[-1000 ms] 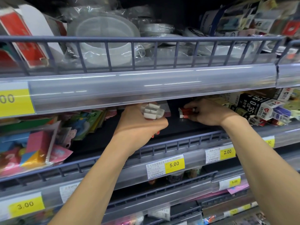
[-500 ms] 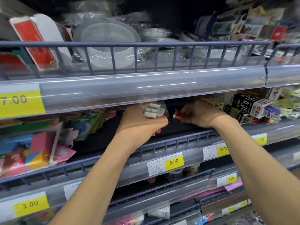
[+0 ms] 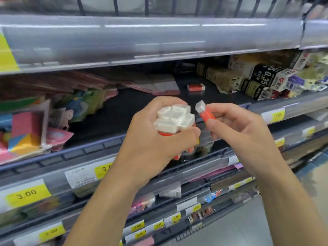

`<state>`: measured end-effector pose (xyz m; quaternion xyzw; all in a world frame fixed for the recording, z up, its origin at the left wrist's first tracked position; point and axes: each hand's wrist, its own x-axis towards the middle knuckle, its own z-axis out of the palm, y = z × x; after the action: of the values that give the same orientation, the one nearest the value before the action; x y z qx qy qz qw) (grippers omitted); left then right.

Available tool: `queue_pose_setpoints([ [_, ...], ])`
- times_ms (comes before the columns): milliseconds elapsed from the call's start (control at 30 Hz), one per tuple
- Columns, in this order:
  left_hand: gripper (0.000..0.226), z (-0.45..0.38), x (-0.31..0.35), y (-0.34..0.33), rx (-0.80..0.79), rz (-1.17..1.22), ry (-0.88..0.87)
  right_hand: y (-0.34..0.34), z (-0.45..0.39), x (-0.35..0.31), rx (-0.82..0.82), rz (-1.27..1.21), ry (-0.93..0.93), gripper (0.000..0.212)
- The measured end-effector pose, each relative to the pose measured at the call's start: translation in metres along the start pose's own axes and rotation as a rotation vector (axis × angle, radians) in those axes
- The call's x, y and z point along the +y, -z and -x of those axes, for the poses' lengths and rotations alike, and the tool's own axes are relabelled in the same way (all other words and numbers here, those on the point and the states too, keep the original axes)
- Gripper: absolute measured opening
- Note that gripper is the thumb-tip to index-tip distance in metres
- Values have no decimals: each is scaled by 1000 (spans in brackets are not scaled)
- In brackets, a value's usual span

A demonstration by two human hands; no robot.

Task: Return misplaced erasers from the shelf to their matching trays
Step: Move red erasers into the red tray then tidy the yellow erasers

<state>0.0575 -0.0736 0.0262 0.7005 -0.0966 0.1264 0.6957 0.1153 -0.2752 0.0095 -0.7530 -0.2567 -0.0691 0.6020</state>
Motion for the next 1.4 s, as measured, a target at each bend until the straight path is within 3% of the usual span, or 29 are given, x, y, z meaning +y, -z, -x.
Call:
queue_pose_setpoints([
  [133,38,44,-42,-1,-50,20,164,-11,70,38,52,-100,-174,23],
  [367,37,126,-166,7,26,-35,687,-40,202,140,41,-192,-775,28],
  [500,38,198,-228,17,149,-35,977,-46,263,177,0,-207,-1049,26],
  [600,41,253,-249,18,300,-14,1097,-41,293,192,-111,-135,-1167,42],
  [667,51,285,-252,14,413,15,1150,-37,305,199,-191,-114,-1208,32],
  [733,48,315,-252,8,550,40,1189,-33,312,205,-266,-122,-1230,12],
  [933,25,394,-232,-10,895,-1,1199,-53,307,211,-510,-52,-1169,8],
  [1000,27,417,-217,-9,989,14,1189,-74,298,203,-616,-44,-1109,12],
  [1233,66,500,-167,2,1263,146,1089,-186,285,154,-980,-177,-915,12],
  [1400,45,568,-150,20,1418,204,1002,-272,303,112,-1161,-226,-792,14],
])
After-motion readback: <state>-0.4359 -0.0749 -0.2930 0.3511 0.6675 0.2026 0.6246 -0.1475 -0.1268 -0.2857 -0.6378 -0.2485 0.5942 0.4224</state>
